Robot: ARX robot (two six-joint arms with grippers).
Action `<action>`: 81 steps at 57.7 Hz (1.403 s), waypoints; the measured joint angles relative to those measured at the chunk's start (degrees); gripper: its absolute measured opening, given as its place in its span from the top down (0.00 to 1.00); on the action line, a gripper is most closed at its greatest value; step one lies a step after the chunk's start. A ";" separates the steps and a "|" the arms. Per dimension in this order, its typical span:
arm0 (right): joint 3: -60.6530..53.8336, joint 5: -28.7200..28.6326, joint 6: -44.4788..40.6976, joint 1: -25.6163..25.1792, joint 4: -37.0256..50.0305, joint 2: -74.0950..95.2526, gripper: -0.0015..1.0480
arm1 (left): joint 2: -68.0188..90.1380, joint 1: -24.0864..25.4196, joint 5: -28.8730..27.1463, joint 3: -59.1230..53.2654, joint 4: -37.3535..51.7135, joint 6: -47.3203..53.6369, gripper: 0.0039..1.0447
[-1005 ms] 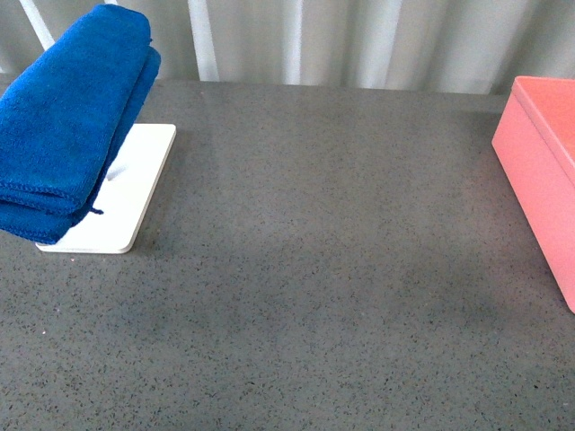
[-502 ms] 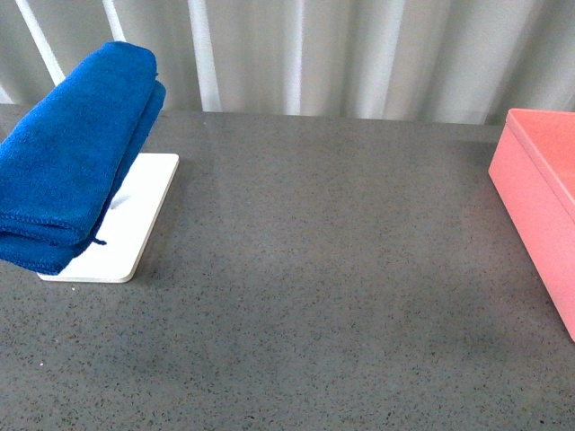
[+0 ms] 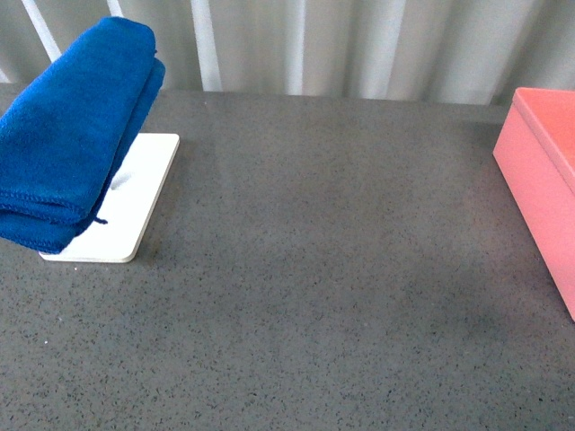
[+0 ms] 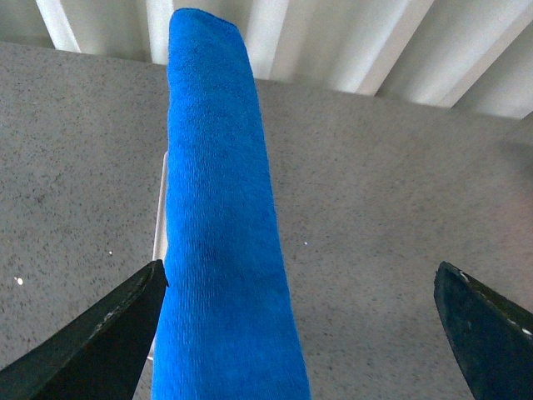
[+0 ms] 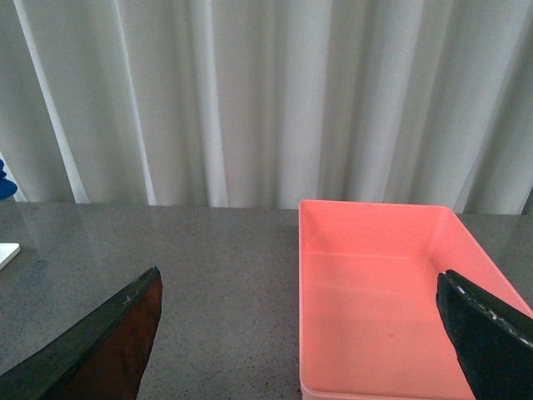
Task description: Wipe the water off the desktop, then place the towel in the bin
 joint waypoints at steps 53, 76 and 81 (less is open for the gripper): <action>0.00 0.00 0.00 0.00 0.00 0.00 0.07 | 31.80 0.44 -3.72 21.14 -3.28 17.62 0.06; 0.00 0.00 0.00 0.00 0.00 0.00 0.07 | 33.48 1.09 -2.84 22.29 -7.74 15.08 0.52; 0.00 0.00 0.00 0.00 0.00 0.00 0.07 | 33.97 1.38 -2.89 23.34 -8.63 14.21 0.71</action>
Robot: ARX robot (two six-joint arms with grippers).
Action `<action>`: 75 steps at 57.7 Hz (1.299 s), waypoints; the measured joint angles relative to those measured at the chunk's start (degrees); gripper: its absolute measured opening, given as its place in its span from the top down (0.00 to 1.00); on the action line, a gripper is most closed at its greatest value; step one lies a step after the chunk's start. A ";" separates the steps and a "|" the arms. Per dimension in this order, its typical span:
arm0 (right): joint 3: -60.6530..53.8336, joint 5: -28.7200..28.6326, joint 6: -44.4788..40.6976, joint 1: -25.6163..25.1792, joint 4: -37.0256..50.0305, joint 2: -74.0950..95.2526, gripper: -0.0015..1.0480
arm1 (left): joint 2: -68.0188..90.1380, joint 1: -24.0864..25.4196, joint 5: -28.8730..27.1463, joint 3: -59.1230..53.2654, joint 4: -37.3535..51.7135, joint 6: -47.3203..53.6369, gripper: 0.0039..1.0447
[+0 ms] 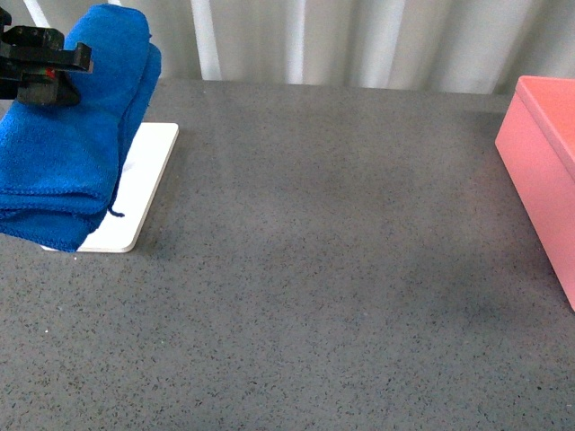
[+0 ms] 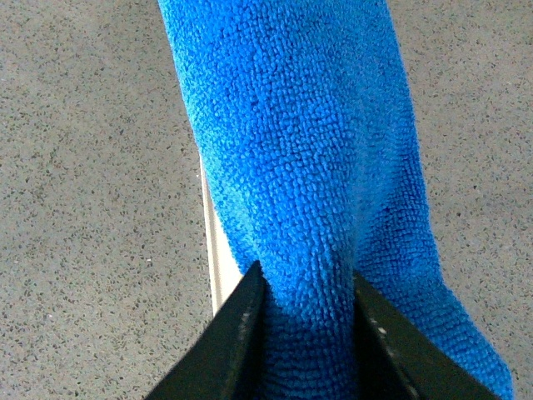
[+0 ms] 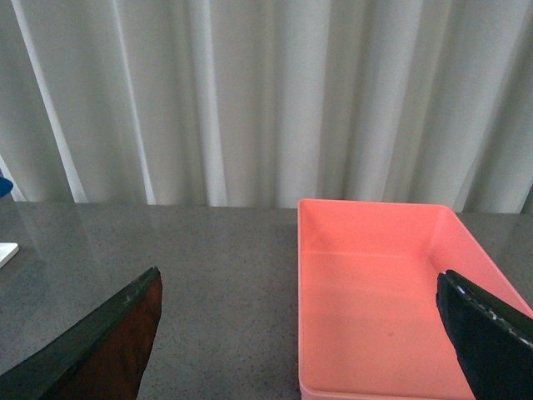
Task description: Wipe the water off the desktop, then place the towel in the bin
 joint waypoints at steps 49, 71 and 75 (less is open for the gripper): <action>0.00 0.00 0.00 0.00 0.00 0.00 0.07 | -18.23 -10.78 21.90 8.02 -13.00 -10.95 0.96; 0.00 0.00 0.00 0.00 0.00 0.00 0.07 | -18.71 -23.15 21.51 -3.98 2.01 -22.10 0.96; 0.00 0.00 0.00 0.00 0.00 -0.02 0.07 | -18.71 -23.19 21.49 -3.98 2.08 -22.21 0.96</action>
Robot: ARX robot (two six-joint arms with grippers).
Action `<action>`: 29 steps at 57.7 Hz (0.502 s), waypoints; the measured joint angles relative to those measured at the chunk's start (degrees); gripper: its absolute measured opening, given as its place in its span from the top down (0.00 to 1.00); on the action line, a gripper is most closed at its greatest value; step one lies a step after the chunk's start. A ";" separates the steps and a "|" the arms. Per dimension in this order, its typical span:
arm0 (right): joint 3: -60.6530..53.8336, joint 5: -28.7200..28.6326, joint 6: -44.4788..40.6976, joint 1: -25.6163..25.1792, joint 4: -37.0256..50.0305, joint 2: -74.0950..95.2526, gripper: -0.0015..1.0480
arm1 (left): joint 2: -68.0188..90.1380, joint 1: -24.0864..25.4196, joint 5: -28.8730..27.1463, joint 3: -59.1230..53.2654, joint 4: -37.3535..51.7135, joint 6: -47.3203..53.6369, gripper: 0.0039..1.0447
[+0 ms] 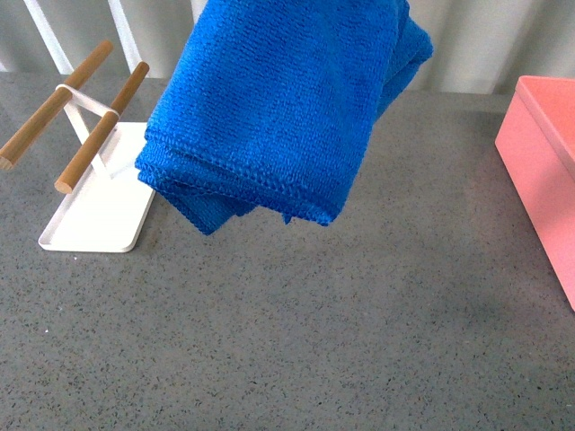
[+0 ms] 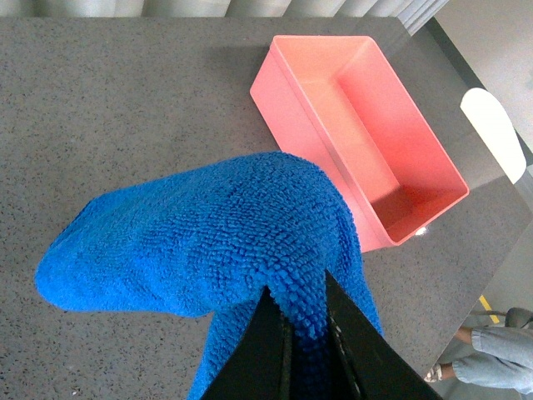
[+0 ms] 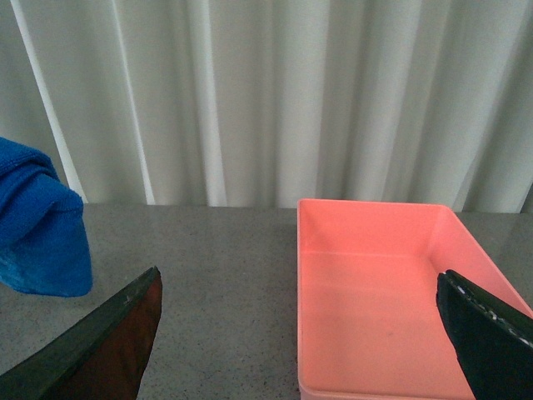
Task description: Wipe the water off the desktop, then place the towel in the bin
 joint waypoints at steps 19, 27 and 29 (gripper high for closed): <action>11.67 -17.05 7.50 -8.04 -11.23 28.46 0.07 | -0.02 -0.13 -0.02 0.00 0.00 -0.07 0.96; 19.26 -26.84 4.46 -7.76 -3.65 49.68 0.07 | 0.00 -0.09 -0.09 0.00 0.00 -0.07 0.96; 21.07 -29.73 4.26 -7.26 -2.23 54.95 0.07 | -0.02 -0.11 -0.07 0.00 0.00 -0.07 0.96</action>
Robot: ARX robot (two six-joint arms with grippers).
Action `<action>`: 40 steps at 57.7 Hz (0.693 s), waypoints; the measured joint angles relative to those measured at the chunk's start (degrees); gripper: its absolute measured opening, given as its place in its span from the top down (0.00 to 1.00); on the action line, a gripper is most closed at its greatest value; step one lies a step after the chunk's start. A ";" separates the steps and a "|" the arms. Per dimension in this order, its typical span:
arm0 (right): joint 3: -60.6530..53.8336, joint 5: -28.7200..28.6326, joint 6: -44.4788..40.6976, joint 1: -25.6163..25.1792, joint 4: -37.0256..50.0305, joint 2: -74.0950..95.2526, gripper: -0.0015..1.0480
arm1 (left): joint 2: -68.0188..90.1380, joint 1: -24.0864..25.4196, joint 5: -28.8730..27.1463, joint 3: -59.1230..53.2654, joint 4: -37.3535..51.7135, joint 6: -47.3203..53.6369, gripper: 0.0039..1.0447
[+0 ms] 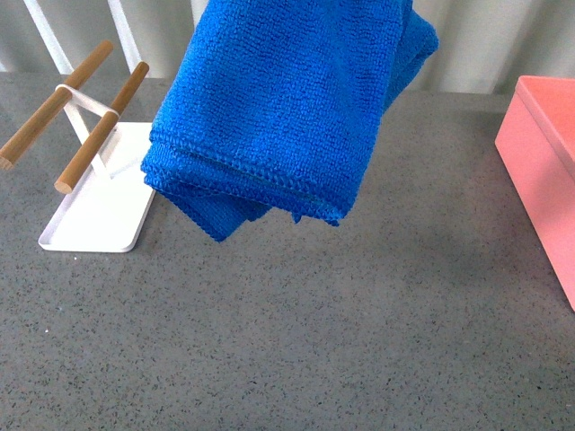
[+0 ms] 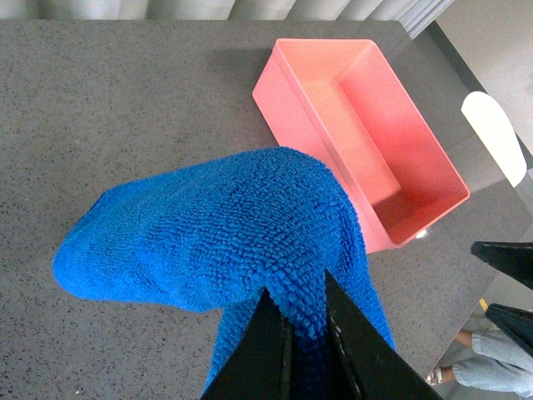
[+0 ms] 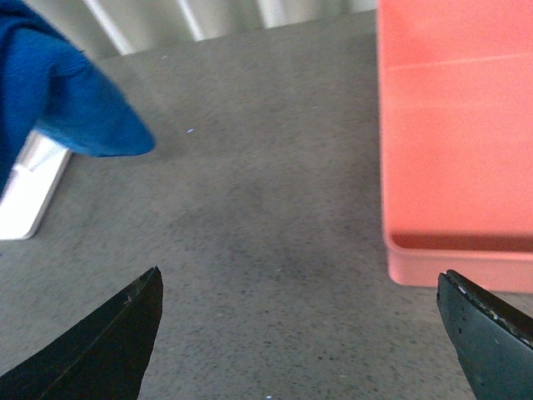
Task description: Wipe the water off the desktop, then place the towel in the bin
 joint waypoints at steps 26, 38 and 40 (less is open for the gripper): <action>9.33 -15.15 10.58 12.79 22.60 27.04 0.07 | 0.00 0.00 -0.02 -0.02 0.00 0.00 0.96; 13.03 -15.32 13.25 19.17 29.70 32.72 0.07 | 0.00 0.00 0.00 -0.02 0.00 0.00 0.96; 13.70 -15.30 13.33 19.98 30.08 33.66 0.07 | 0.00 0.00 0.00 -0.02 0.00 0.00 0.96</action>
